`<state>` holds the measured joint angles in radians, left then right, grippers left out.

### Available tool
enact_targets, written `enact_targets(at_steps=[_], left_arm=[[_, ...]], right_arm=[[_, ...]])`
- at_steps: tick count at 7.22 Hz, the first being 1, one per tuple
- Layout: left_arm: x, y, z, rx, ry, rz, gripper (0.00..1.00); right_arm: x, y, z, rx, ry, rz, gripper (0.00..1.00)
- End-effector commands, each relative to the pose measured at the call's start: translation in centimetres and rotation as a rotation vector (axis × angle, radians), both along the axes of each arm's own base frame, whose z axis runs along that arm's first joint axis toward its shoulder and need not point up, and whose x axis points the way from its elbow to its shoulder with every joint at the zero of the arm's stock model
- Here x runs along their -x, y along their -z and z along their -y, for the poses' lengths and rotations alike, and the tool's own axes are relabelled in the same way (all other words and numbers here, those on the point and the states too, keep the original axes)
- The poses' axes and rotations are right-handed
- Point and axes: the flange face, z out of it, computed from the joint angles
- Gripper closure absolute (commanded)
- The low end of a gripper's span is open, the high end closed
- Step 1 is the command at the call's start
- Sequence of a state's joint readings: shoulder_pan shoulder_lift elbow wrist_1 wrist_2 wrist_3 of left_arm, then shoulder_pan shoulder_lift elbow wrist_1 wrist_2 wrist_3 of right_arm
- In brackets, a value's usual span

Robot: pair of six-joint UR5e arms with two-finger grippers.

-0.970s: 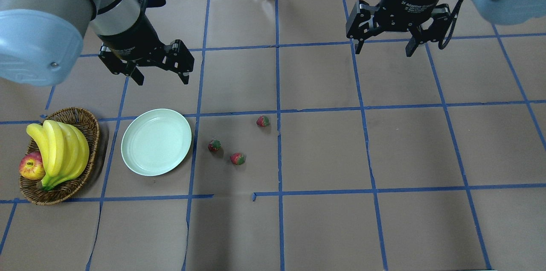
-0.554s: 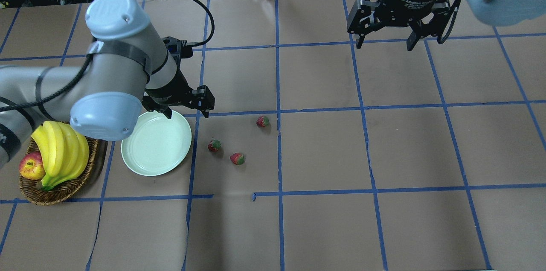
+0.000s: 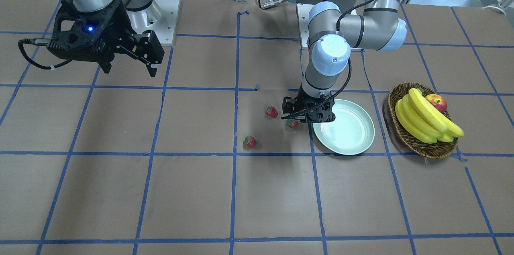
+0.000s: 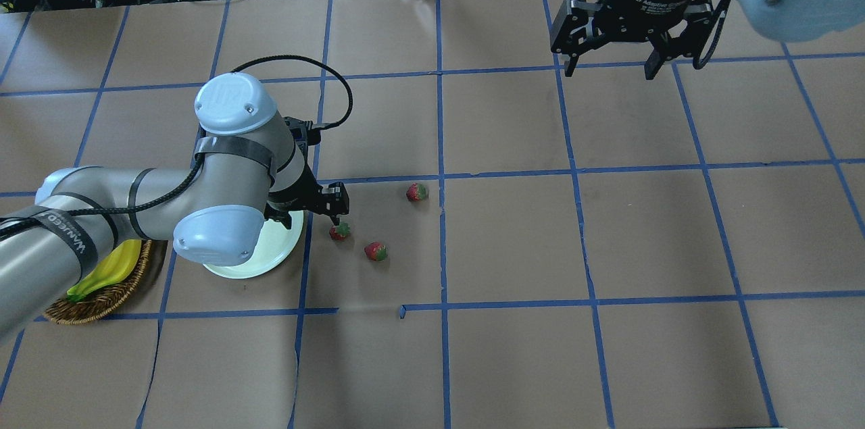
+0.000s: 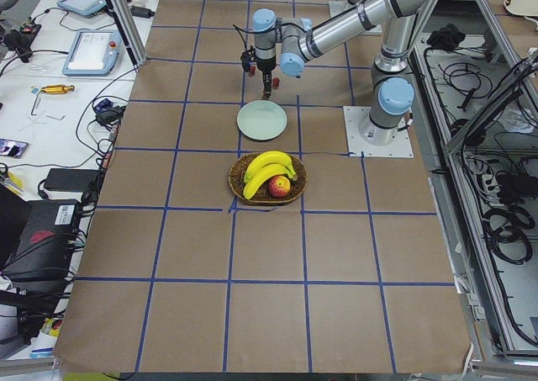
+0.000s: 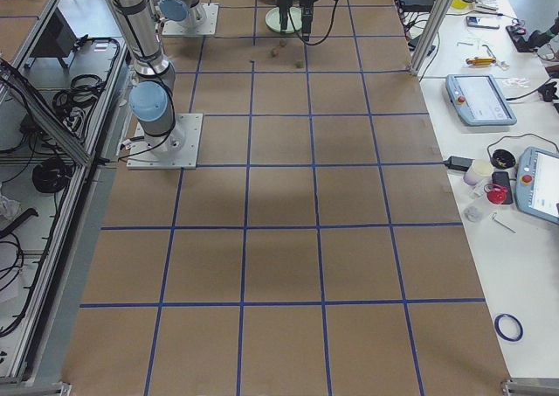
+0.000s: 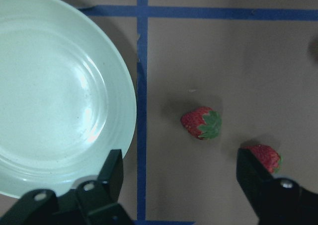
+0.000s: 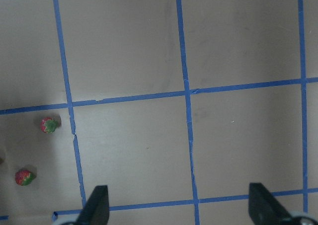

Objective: Collect all strawberries into plate
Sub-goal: 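Move the left gripper over the strawberry nearest the plate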

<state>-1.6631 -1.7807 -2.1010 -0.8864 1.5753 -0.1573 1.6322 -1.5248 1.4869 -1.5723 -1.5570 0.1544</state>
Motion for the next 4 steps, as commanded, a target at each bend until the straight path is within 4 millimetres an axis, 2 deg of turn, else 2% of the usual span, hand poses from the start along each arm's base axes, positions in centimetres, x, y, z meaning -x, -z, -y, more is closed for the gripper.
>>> enact_targets(at_steps=[1, 2, 3, 4], left_arm=[[1.5, 2.4, 0.7, 0.028, 0.005, 0.0, 0.18], [1.5, 2.9, 0.8, 0.022, 0.007, 0.002, 0.27], [1.6, 3.2, 0.8, 0.019, 0.01, 0.008, 0.39], [2.0, 3.5, 0.7, 0.013, 0.02, 0.012, 0.64]], right_arm=[[0.0, 0.1, 0.0, -0.001, 0.001, 0.0, 0.0], [0.0, 0.0, 0.0, 0.0, 0.001, 0.0, 0.0], [0.0, 0.0, 0.0, 0.0, 0.001, 0.0, 0.0], [0.0, 0.1, 0.0, -0.001, 0.001, 0.0, 0.0]])
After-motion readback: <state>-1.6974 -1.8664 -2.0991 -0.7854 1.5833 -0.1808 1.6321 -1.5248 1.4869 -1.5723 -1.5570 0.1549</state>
